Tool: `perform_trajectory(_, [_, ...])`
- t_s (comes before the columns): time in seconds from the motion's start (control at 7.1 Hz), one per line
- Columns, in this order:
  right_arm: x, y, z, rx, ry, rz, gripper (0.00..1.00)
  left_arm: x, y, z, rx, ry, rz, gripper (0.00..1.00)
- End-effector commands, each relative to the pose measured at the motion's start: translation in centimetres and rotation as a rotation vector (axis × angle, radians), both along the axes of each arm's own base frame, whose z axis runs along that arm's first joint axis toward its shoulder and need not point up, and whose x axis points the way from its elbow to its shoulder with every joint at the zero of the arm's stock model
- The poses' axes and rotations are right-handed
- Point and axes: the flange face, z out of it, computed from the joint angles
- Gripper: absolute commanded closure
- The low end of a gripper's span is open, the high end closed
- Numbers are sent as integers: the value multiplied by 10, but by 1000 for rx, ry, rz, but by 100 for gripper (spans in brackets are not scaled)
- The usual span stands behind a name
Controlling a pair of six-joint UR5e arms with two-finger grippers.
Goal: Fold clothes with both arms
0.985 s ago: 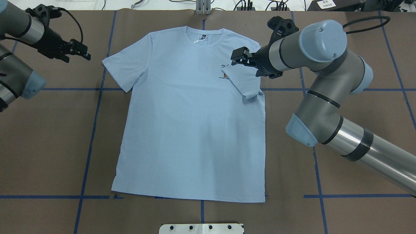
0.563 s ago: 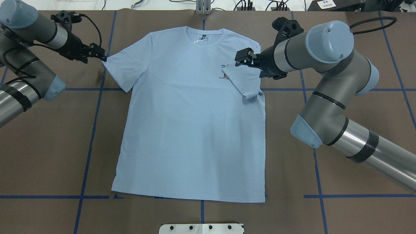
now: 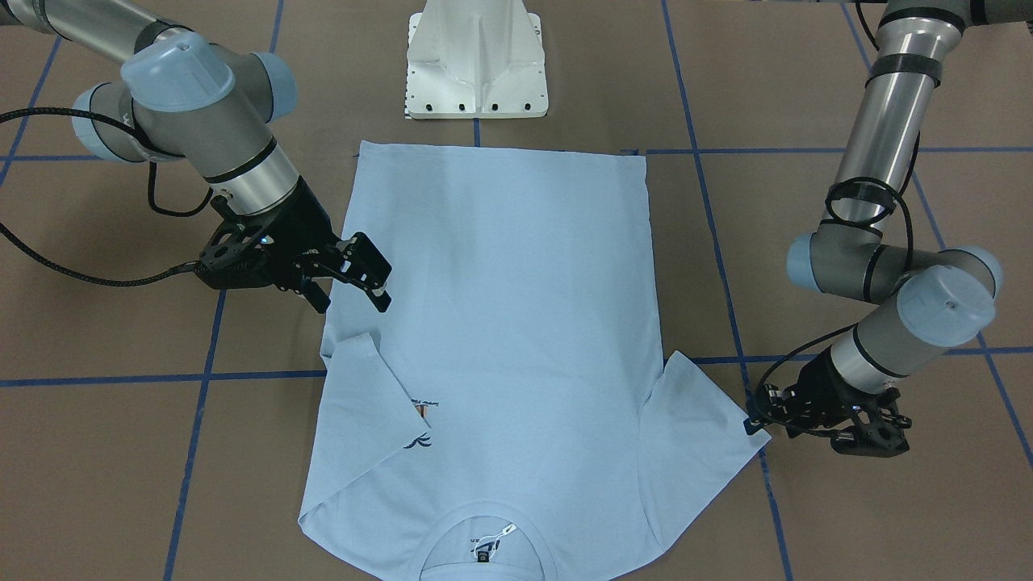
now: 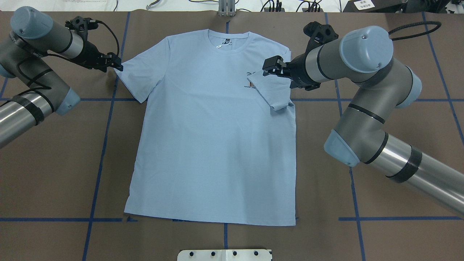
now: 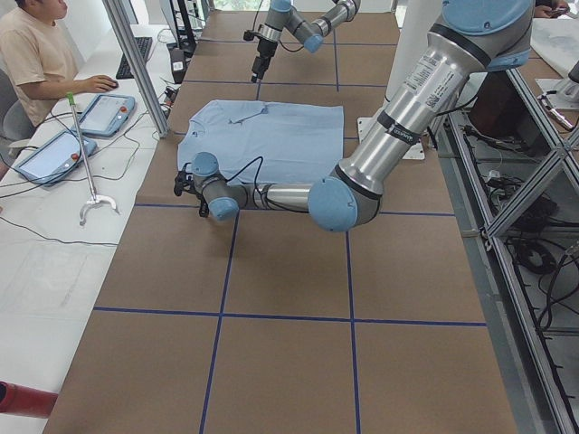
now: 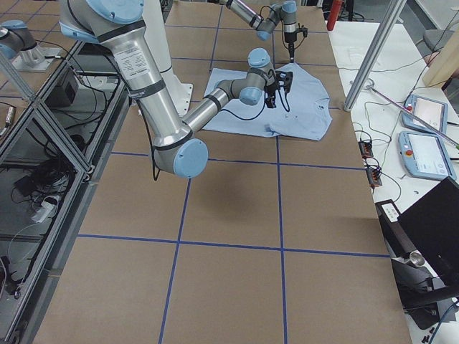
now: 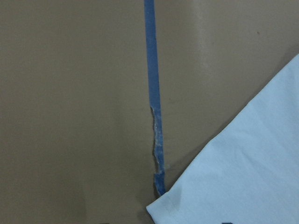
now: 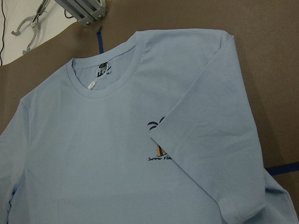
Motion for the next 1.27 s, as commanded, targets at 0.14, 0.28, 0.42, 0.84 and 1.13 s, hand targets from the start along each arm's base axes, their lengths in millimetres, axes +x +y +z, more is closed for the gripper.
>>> perform_trajectory(0.14, [-1,0,1,-1,1,-1,0,9,-4,-5,16,-7,-10,45])
perform_trajectory(0.28, [-1,0,0,0,0,-1,0,12,-6,-8,20,-10,-13,47])
perform_trajectory(0.42, [-1,0,-1,2,-1,-3,0,17,-6,-9,23,-12,-14,72])
perform_trajectory(0.84, [0,1,-5,6,-6,-4,0,23,-12,-59,46,45,-21,100])
perform_trajectory(1.13, [0,1,-5,5,-7,-6,0,80,16,-139,-40,169,-40,100])
